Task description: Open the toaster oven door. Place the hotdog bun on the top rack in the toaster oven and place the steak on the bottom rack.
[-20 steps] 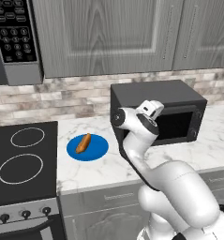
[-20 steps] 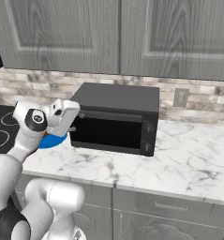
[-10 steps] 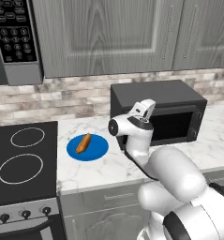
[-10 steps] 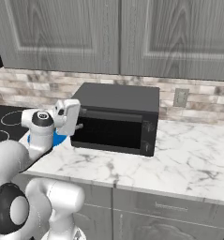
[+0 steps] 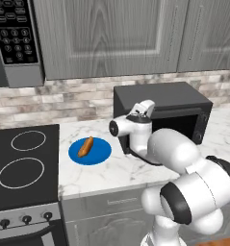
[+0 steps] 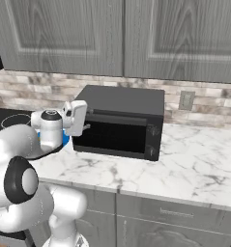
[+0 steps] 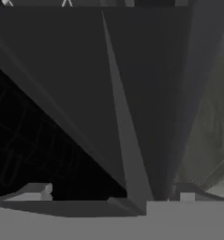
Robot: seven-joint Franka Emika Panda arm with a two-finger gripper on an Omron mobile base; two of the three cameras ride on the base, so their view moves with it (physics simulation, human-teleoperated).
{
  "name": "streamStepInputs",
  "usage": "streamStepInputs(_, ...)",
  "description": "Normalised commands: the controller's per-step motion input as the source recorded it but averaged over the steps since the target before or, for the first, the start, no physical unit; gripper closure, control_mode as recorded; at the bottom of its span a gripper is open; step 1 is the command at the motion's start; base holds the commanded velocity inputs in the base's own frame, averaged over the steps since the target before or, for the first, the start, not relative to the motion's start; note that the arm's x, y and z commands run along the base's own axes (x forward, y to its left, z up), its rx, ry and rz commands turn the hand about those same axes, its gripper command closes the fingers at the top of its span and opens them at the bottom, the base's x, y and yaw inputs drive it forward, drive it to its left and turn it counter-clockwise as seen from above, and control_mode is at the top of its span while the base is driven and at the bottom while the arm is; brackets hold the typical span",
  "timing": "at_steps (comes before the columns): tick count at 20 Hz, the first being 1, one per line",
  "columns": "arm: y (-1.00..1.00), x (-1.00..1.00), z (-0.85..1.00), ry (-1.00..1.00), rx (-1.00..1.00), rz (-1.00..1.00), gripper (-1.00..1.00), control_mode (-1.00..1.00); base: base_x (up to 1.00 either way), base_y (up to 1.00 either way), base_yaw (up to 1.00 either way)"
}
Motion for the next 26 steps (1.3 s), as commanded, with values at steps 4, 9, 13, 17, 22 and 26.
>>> streamStepInputs(4,0.0,0.53,-0.3,0.0,0.0,0.0,-1.0,-1.0,0.0,0.0,0.0)
streamStepInputs(9,-0.03,0.2,-0.43,0.11,0.0,0.0,1.0,-1.0,0.0,0.0,0.0)
streamStepInputs(13,-0.01,-0.02,-0.63,0.32,-0.18,-0.03,1.0,-1.0,0.0,0.0,0.0)
streamStepInputs(17,0.0,-0.29,-0.81,0.68,-0.37,-0.03,1.0,-1.0,0.0,0.0,0.0)
streamStepInputs(22,-0.07,-0.93,-0.81,0.81,-0.22,0.0,1.0,-1.0,0.0,0.0,0.0)
streamStepInputs(26,-0.35,-1.0,-0.94,0.75,-0.12,0.0,1.0,-1.0,0.0,0.0,0.0)
